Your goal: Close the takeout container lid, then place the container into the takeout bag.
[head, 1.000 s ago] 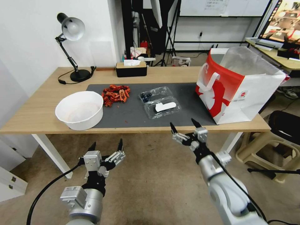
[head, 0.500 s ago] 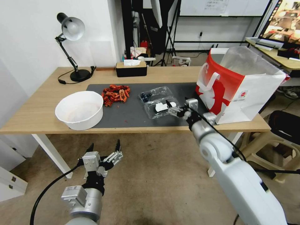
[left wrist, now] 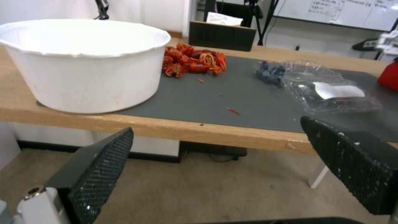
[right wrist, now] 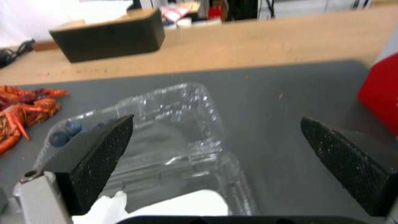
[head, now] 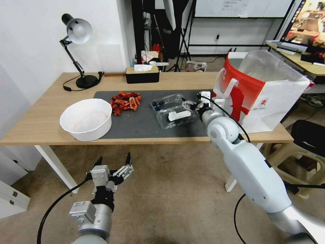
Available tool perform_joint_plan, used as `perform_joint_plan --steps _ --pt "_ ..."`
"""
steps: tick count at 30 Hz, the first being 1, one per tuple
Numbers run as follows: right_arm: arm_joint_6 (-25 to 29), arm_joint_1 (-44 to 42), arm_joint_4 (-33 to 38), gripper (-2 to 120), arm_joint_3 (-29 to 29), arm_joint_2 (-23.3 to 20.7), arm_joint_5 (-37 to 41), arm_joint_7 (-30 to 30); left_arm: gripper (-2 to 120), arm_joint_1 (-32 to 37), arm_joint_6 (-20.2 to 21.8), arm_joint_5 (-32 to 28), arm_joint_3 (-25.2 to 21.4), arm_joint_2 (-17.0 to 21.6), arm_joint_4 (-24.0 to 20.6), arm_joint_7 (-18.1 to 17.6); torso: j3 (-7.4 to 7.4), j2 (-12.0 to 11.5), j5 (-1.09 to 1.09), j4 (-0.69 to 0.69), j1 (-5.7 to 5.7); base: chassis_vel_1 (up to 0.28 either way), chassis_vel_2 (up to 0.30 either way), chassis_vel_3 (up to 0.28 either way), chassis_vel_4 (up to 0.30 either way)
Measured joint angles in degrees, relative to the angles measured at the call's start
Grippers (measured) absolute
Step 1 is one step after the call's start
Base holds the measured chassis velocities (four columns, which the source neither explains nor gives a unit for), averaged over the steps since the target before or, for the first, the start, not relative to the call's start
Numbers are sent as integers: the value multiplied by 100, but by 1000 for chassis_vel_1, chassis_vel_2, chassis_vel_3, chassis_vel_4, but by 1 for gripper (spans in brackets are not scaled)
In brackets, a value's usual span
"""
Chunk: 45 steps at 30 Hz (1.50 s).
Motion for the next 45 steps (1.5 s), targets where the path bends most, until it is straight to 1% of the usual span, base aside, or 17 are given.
perform_joint_plan --steps 2,6,16,20,28,34,45 --pt "-54 160 -242 100 -62 64 270 39 100 0 -22 0 1 2 20 0 0 0 -1 0 0 0 0 0 0" --pt "-172 348 -546 100 -78 198 573 94 100 11 -55 18 2 -12 36 -1 0 0 0 1 0 0 0 0 0" --pt "-514 576 -986 100 -66 457 1081 175 100 34 -112 74 -18 -44 55 -4 0 1 0 1 -1 0 0 0 0" --pt "-595 593 -1018 100 -27 527 1200 305 100 34 -128 76 -25 -51 74 -7 0 1 0 1 0 0 0 0 0" --pt "-626 584 -1025 100 -9 543 1158 337 100 23 -136 76 -28 -46 82 -9 0 1 0 0 0 0 0 0 0" --pt "-786 563 -928 100 13 544 1270 537 100 24 -190 71 -42 -16 79 -12 0 1 0 1 0 0 0 0 0" --pt "-892 409 -737 100 110 600 1543 641 100 3 -193 68 -43 16 84 -28 -1 1 0 1 0 0 0 0 0"
